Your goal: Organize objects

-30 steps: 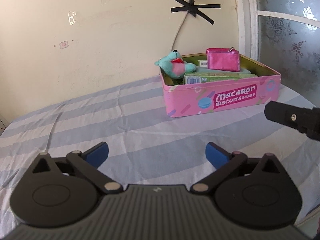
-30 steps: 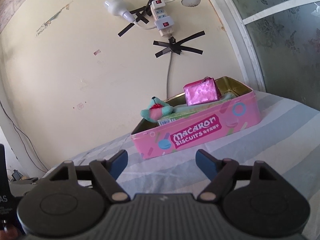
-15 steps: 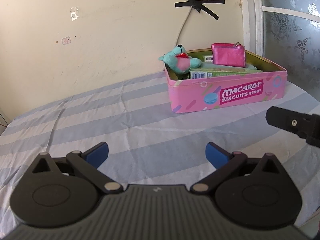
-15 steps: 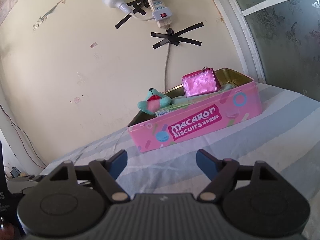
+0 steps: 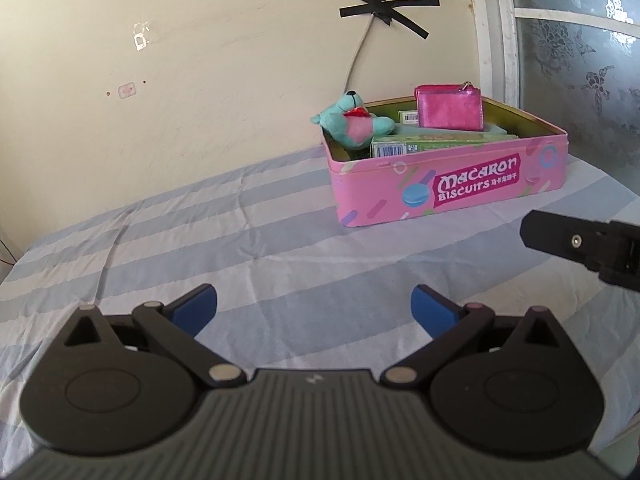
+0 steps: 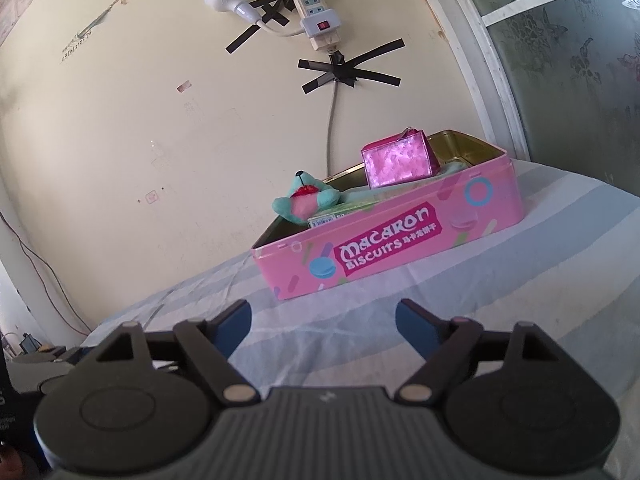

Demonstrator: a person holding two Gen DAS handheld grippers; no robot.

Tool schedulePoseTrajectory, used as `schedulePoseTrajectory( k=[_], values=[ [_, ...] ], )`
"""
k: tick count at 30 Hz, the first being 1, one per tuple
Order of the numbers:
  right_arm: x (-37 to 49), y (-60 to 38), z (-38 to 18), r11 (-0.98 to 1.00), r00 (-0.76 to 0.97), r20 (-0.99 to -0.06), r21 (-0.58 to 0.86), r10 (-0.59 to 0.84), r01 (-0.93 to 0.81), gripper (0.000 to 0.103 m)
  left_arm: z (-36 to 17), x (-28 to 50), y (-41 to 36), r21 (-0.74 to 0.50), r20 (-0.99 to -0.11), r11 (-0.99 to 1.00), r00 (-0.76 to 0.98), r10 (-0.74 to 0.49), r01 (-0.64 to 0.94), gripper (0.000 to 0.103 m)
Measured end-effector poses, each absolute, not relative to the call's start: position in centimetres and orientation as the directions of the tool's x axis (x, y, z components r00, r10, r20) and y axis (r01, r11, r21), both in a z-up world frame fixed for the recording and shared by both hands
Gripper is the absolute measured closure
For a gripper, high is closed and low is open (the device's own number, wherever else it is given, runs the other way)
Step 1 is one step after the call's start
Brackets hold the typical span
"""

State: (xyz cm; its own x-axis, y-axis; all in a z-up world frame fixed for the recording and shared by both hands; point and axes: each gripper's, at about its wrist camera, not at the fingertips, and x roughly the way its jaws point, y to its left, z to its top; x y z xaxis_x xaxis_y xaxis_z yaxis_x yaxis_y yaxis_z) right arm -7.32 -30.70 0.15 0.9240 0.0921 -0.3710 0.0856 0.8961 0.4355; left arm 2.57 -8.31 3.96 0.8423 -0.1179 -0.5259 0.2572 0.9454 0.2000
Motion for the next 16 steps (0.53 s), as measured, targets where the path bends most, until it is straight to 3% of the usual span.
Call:
schedulePoseTrajectory(
  k=[16],
  values=[
    [-7.19, -30.65, -0.29, 0.897, 0.921, -0.379, 0.433, 0.093, 0.088, 0.02, 3.87, 2.72, -8.35, 0.199, -0.528, 0.948, 0.842, -0.108, 0.246, 0.0]
  ],
)
